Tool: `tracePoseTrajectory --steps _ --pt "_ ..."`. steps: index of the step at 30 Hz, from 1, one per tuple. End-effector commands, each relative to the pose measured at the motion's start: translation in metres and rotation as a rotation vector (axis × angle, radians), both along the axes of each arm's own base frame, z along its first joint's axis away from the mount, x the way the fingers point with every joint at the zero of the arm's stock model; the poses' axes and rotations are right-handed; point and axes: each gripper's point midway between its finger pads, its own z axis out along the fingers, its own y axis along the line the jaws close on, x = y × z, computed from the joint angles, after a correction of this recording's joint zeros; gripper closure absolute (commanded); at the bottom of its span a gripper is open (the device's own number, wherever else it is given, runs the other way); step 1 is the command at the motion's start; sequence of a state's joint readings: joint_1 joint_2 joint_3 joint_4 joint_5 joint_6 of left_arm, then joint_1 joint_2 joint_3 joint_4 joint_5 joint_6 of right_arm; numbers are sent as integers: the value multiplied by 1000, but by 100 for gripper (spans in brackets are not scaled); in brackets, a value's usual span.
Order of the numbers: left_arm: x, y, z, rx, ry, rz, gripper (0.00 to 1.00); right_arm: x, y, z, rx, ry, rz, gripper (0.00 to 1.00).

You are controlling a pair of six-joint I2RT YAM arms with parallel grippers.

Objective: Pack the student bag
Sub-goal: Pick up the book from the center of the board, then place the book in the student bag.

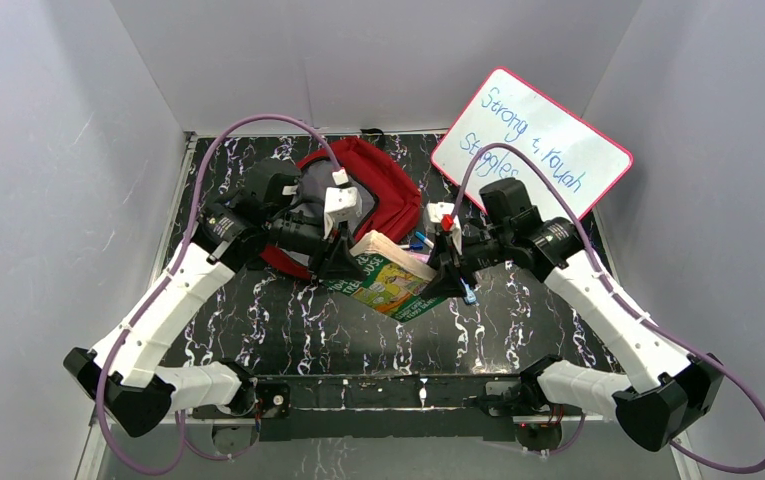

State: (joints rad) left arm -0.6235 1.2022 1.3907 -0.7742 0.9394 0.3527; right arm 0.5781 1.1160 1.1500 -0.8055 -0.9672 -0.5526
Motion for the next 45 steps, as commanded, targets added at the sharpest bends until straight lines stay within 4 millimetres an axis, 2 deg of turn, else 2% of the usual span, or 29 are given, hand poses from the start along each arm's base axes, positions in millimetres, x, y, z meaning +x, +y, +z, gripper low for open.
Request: tracePoseTrajectory --steps 1,3,5,7,9,13,15,17,20,21,24,26,28,30,32,36,37,41,43,44,45 --pt "1 2 15 -18 1 73 100 7 9 43 147 -146 -9 40" --pt "7 4 13 -7 -9 126 100 10 8 47 158 -170 -45 26" --pt "14 7 14 -10 -20 201 100 16 6 54 175 -203 -101 18" --pt "21 12 16 -20 -38 281 100 26 3 61 188 -232 -197 13" --pt "42 21 13 -6 -32 452 100 42 -3 72 210 -253 -338 7" --pt "74 44 7 51 -19 733 100 68 -21 89 265 -252 -610 2" --pt "87 53 7 57 -2 855 100 80 -32 91 288 -204 -751 1" --pt "98 64 6 64 7 965 100 100 -45 81 255 -125 -928 1" --pt "117 93 3 76 23 1216 100 120 -58 52 92 18 -1112 1" --pt "121 102 3 80 32 1292 100 125 -63 47 38 53 -1163 1" --pt "125 123 6 93 33 1428 100 129 -68 11 -172 173 -1234 1" --pt "128 146 9 127 19 1566 100 129 -68 -10 -264 244 -1264 1" --pt "128 172 15 166 -10 1707 100 124 -60 -21 -305 291 -1213 1" --pt "125 188 21 194 -28 1796 100 119 -48 -24 -293 301 -1128 1" --pt "122 198 26 204 -37 1844 100 119 -45 -31 -275 290 -1103 1" --pt "114 213 30 190 -52 1912 100 131 -49 -37 -310 255 -1137 1" --pt "112 217 31 181 -53 1930 100 136 -47 -39 -322 253 -1142 1" --pt "105 227 34 134 -52 1972 100 162 -21 -35 -287 231 -1106 1" --pt "103 228 35 125 -46 1977 100 177 -2 -36 -321 184 -1090 1" --pt "102 228 35 127 -41 1976 100 187 9 -29 -333 133 -1087 1" --pt "101 228 33 132 -33 1974 100 198 23 -36 -375 95 -1076 1"
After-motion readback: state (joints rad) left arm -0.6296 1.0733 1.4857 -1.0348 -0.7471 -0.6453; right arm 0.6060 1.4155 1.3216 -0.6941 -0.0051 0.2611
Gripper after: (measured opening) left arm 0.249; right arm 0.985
